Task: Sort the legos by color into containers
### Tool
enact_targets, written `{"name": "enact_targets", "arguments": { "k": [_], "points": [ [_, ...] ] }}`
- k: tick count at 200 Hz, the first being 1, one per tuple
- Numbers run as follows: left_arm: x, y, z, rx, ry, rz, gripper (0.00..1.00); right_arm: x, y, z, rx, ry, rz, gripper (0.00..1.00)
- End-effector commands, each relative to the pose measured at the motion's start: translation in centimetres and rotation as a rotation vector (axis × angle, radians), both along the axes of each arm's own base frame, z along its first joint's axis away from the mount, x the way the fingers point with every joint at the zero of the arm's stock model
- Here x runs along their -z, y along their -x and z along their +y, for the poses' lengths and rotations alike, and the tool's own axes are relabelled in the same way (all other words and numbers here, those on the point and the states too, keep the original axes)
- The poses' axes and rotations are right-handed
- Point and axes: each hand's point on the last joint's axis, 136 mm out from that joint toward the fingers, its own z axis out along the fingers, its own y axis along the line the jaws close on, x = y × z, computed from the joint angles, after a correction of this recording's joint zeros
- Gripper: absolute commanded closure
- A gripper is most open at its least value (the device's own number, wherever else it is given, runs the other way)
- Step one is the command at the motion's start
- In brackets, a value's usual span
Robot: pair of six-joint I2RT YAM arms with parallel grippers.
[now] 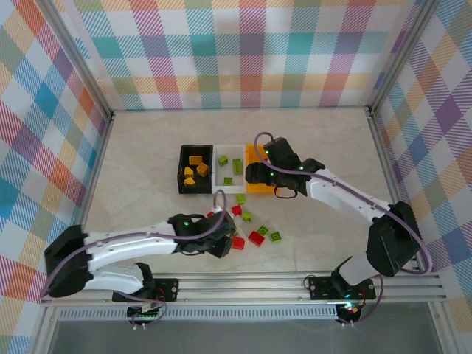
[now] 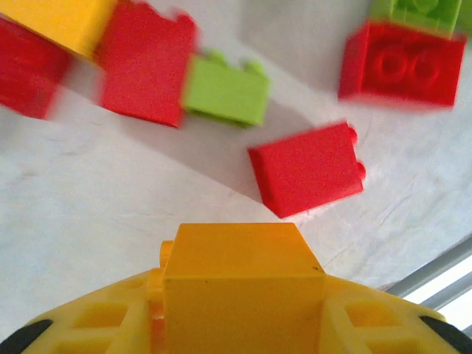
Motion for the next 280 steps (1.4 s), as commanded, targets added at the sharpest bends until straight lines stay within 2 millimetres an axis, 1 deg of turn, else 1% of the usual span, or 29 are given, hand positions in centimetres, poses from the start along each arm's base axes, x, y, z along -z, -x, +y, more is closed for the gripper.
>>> {"name": "enact_targets", "arguments": {
  "k": [1,12,25,34,47,62,71,77,84,96,117,129,151,180,193,200,204,212,227,238,260,268,280],
  "points": [
    [-4.4,-4.2,4.6,-0.207,-0.017,-0.152,0.62,-0.8,0.4,-0.5,0.018,-0.028,-0.017,0.22],
    [-6.4,-6.6,6.5,-0.312,0.022,-0.206,0.62,-0.6,0.6,-0.8,0.022,-0.028,-0.013,0.22],
    [-7.8,-9.4,7.9,-0.419,0.083,-0.237,0.62,-0.2,0.9,-1.0,0.028,-0.025,-0.004,0.22],
    [-8.3,-11.3,8.4,-0.464,0.117,-0.241,0.62,0.1,1.2,-1.2,0.029,-0.02,0.004,0.22],
    [-8.5,-14.3,8.3,-0.491,0.13,-0.232,0.62,0.6,1.4,-1.5,0.036,-0.01,0.013,0.22],
    [-7.9,-17.5,8.7,-0.522,0.077,-0.223,0.64,1.1,1.7,-1.9,0.041,0.002,0.027,0.22],
    [-7.1,-19.4,9.0,-0.546,0.053,-0.211,0.65,1.4,1.9,-2.2,0.046,0.01,0.033,0.22],
    [-6.2,-20.5,9.4,-0.567,0.041,-0.19,0.65,1.5,2.1,-2.3,0.048,0.012,0.035,0.22],
    [-5.5,-21.6,9.6,-0.588,0.052,-0.161,0.65,1.6,2.3,-2.5,0.05,0.014,0.039,0.22],
    [-4.5,-23.2,10.0,-0.629,0.076,-0.121,0.65,1.8,2.6,-2.7,0.053,0.015,0.044,0.22],
    [-4.0,-25.1,10.1,-0.657,0.066,-0.142,0.64,2.0,3.0,-3.0,0.054,0.013,0.052,0.22],
    [-3.9,-26.1,9.6,-0.657,0.068,-0.14,0.63,2.2,3.2,-3.0,0.053,0.012,0.059,0.22],
    [-3.2,-27.1,8.7,-0.653,0.082,-0.109,0.63,2.7,3.6,-3.4,0.058,0.018,0.072,0.22],
    [-2.8,-27.8,8.9,-0.665,0.063,-0.112,0.6,3.6,4.4,-3.8,0.056,0.026,0.095,0.22],
    [-2.9,-28.0,8.5,-0.66,0.079,-0.104,0.51,4.0,4.8,-3.7,0.044,0.021,0.109,0.22],
    [-3.1,-28.1,8.2,-0.656,0.091,-0.101,0.44,4.2,5.1,-3.6,0.033,0.015,0.119,0.22],
    [-3.1,-28.1,8.0,-0.656,0.099,-0.098,0.38,4.4,5.3,-3.5,0.025,0.013,0.127,0.21],
    [-3.8,-28.2,7.6,-0.648,0.121,-0.104,0.28,4.6,5.6,-3.4,0.017,0.006,0.141,0.22],
    [-5.4,-28.3,6.9,-0.635,0.16,-0.124,0.14,5.1,6.1,-3.1,-0.003,-0.011,0.161,0.22],
    [-7.1,-28.1,6.1,-0.617,0.196,-0.149,0.07,5.5,6.3,-2.8,-0.011,-0.022,0.174,0.22],
    [-10.6,-26.8,4.4,-0.574,0.293,-0.185,0.0,6.2,6.4,-1.5,-0.048,-0.05,0.193,0.23],
    [-11.8,-26.0,3.8,-0.555,0.33,-0.195,0.0,6.6,6.5,-0.7,-0.07,-0.051,0.2,0.24],
    [-12.9,-24.3,3.1,-0.527,0.364,-0.207,0.0,7.2,6.6,0.3,-0.098,-0.038,0.22,0.23]
  ]
}}
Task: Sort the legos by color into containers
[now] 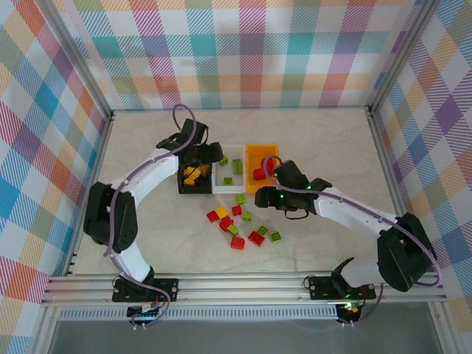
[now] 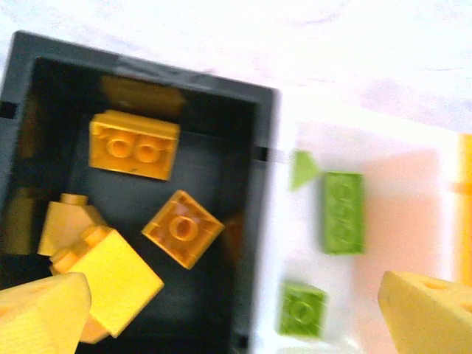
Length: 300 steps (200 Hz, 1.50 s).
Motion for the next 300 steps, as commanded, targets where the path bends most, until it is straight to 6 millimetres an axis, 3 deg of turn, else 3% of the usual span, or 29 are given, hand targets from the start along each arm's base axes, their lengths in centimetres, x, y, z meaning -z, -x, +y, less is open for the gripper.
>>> {"name": "enact_targets", "arguments": {
  "k": [1,18,33,91,138,183,210,252,278,300],
  "points": [
    [-6.1,2.6,-2.3,0.068,0.126,-0.124,0.0,0.7,0.2,2.6,-0.064,-0.038,0.031,0.23],
    [-7.2,5.4,-2.7,0.1,0.145,-0.154,0.0,1.7,0.5,4.2,-0.092,-0.008,0.051,0.23],
    [-7.0,8.1,-2.0,0.1,0.152,-0.162,0.0,2.8,0.6,5.3,-0.098,0.018,0.063,0.22],
    [-4.5,15.3,3.9,-0.019,0.158,-0.164,0.0,5.6,1.0,7.8,-0.137,0.095,0.094,0.27],
    [-2.6,17.5,6.5,-0.086,0.109,-0.138,0.0,7.5,0.8,6.8,-0.102,0.191,0.115,0.37],
    [-1.4,18.2,6.5,-0.083,0.128,-0.122,0.0,7.5,0.4,5.5,-0.081,0.23,0.07,0.58],
    [-0.6,18.5,6.4,-0.076,0.13,-0.102,0.0,6.4,0.8,4.8,-0.083,0.213,0.043,0.66],
    [1.2,19.2,5.7,-0.061,0.193,-0.086,0.0,1.4,0.3,4.3,-0.097,0.143,-0.048,0.7],
    [2.9,19.8,5.3,-0.055,0.229,-0.054,0.0,-2.7,-1.6,5.7,-0.129,0.08,-0.13,0.69],
    [3.9,20.1,5.1,-0.044,0.225,-0.024,0.0,-4.4,-4.5,7.5,-0.129,0.047,-0.154,0.69]
  ]
}}
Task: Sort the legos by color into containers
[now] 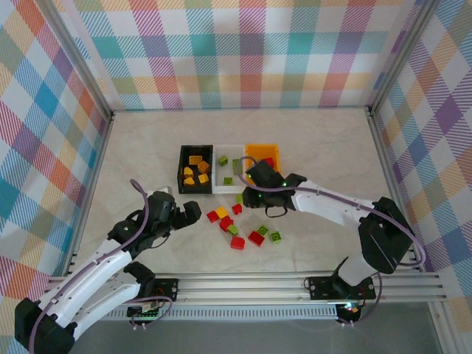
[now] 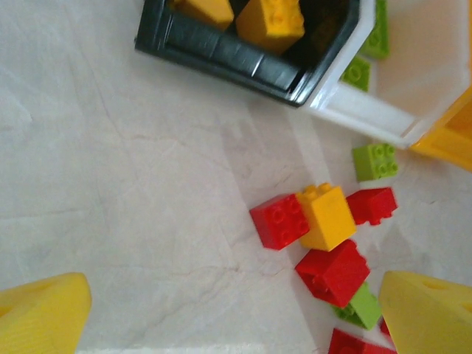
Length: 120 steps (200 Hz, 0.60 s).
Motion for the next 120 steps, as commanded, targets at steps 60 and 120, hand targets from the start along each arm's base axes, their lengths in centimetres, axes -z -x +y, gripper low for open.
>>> {"name": "enact_targets", "arguments": {
  "k": [60,120],
  "points": [
    [1.3,0.5,-1.7,0.063,0.065,0.035,0.0,-0.9,-10.7,6.9,-0.026,-0.009,-0.039,0.67],
    [1.5,0.7,-2.4,0.107,0.056,0.057,0.0,-3.0,-11.6,7.4,-0.022,-0.027,-0.066,0.33]
  ]
}}
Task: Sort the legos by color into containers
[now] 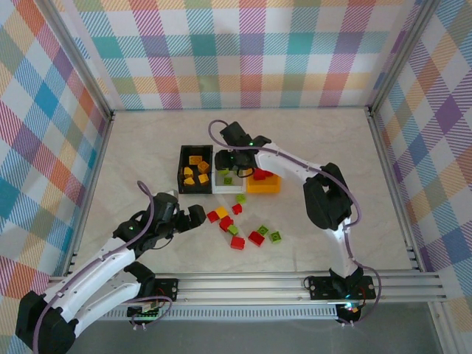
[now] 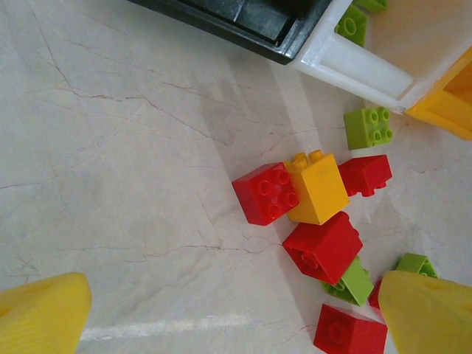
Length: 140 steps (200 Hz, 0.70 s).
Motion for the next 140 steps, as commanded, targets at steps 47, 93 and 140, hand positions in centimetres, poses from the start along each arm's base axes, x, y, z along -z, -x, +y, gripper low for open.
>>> {"name": "enact_targets", "arguments": {
  "k": [47,93,140],
  "points": [
    [1.1,0.3,-3.2,0.147,-0.052,0.03,0.02,-4.5,6.2,-4.8,0.013,-0.08,-0.019,0.3],
    [4.0,-0.8,-4.6,0.194,-0.203,0.081,0.25,-3.0,10.2,-9.1,0.059,-0.06,0.002,0.3],
    [4.9,-2.9,-4.3,0.144,-0.284,0.065,0.31,-3.6,11.3,-10.4,0.072,-0.066,-0.016,0.3]
  ]
}}
